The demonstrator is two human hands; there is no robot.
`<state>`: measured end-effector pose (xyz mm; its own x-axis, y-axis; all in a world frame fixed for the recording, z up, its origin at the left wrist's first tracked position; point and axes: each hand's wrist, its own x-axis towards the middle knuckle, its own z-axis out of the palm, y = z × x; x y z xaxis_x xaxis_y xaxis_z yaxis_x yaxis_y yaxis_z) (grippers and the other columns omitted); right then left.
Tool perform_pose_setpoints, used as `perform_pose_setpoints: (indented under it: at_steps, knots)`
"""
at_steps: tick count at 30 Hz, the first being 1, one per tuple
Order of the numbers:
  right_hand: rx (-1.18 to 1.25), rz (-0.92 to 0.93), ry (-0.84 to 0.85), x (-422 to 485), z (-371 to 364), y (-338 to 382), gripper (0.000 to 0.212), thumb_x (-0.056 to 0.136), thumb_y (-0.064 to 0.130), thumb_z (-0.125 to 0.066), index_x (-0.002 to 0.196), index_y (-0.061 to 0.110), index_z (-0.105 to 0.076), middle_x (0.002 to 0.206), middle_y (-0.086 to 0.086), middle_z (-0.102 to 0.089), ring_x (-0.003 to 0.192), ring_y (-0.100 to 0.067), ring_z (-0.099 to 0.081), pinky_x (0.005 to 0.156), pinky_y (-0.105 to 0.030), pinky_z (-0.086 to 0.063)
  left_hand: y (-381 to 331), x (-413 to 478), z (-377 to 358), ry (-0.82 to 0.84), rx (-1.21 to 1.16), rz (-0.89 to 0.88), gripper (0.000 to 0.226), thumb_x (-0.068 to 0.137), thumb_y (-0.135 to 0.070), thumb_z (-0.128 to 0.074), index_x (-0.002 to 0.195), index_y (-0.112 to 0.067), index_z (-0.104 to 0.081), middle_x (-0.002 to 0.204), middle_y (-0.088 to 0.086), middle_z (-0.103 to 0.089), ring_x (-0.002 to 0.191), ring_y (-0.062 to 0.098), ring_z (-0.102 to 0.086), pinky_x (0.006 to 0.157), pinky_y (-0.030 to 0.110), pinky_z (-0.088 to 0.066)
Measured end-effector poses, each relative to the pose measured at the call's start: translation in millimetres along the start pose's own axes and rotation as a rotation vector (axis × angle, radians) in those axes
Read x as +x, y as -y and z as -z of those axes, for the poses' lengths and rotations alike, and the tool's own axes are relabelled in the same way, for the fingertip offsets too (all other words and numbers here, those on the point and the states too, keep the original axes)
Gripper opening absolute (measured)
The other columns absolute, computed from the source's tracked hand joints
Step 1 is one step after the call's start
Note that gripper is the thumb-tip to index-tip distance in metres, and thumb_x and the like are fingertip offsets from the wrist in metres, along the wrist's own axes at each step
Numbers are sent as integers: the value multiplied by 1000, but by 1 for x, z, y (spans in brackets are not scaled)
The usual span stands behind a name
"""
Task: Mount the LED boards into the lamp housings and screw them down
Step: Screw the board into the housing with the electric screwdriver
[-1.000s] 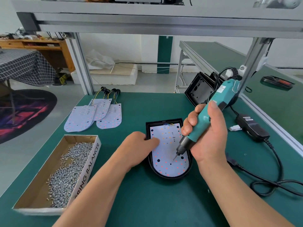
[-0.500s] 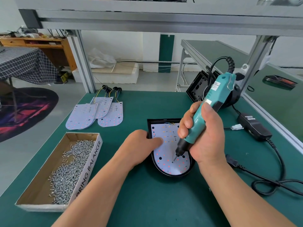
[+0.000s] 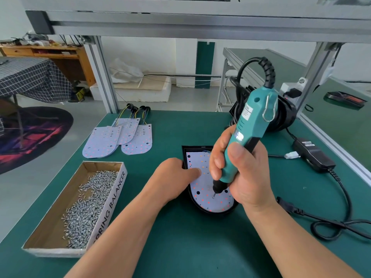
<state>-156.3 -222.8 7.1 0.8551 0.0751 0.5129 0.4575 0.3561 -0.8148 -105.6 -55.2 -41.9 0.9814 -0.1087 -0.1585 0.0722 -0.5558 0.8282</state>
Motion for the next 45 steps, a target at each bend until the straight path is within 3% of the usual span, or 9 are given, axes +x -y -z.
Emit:
perform_pose_setpoints:
  at_steps: [10,15,19,24,28,32,34,38,45]
  knots:
    - [3,-64,6,3,0,-2,57,89,55,-80,81,10,-46,65,-3,-51,46,-21,-48,53,-27,-45,-5,-2,1,22,-10,18,44,76,-45,-72,69,-22,-35,61,-4,-31,58,19,-28,60,36,-24]
    - [80,-88,33,4,3,3,58,78,65,-84,90,14,-60,66,-5,-53,49,-20,-50,53,-29,-45,-5,-2,0,12,12,18,45,79,-48,-73,71,-20,-38,64,-3,-34,58,19,-30,59,34,-25]
    - [139,5,-54,10,10,12,59,80,68,-80,96,15,-61,69,-3,-54,51,-21,-50,53,-30,-42,-6,-4,3,27,35,16,44,72,-54,-69,74,-16,-47,66,-2,-41,59,19,-35,61,34,-29]
    - [211,5,-292,12,24,16,62,75,72,-79,92,17,-58,69,-3,-47,54,-19,-45,56,-28,-42,-13,-7,14,28,-80,77,69,80,-87,-51,72,-19,-39,66,-1,-41,60,22,-37,63,37,-32]
    - [304,-9,-434,14,33,11,52,86,69,-68,90,19,-57,70,-1,-46,56,-18,-45,56,-29,-41,-10,-2,22,-167,-103,42,22,100,-18,-45,79,-17,-50,69,5,-46,63,23,-36,61,39,-32]
    - [392,-31,-529,15,41,10,47,101,63,-52,88,19,-58,73,1,-46,59,-16,-44,57,-28,-40,-20,-8,25,-85,-923,108,27,100,15,-44,113,4,-65,83,8,-70,58,13,-58,46,21,-42]
    - [427,-35,-566,16,44,10,45,101,61,-53,87,18,-58,73,1,-46,59,-16,-44,56,-27,-40,-24,-12,20,69,-1111,137,27,101,17,-44,118,13,-64,86,11,-73,61,11,-63,45,17,-43]
    - [463,-41,-605,18,45,10,44,101,59,-55,87,18,-58,73,0,-46,59,-16,-44,56,-27,-41,-33,-24,4,288,-1140,173,27,102,16,-45,122,13,-63,92,14,-74,62,10,-61,39,15,-38]
    - [526,-8,-623,19,48,12,47,100,61,-55,88,16,-56,74,0,-46,60,-15,-45,57,-26,-41,-37,-37,-9,337,-962,91,16,105,-17,-66,106,-1,-69,79,5,-67,50,6,-43,38,15,-30]
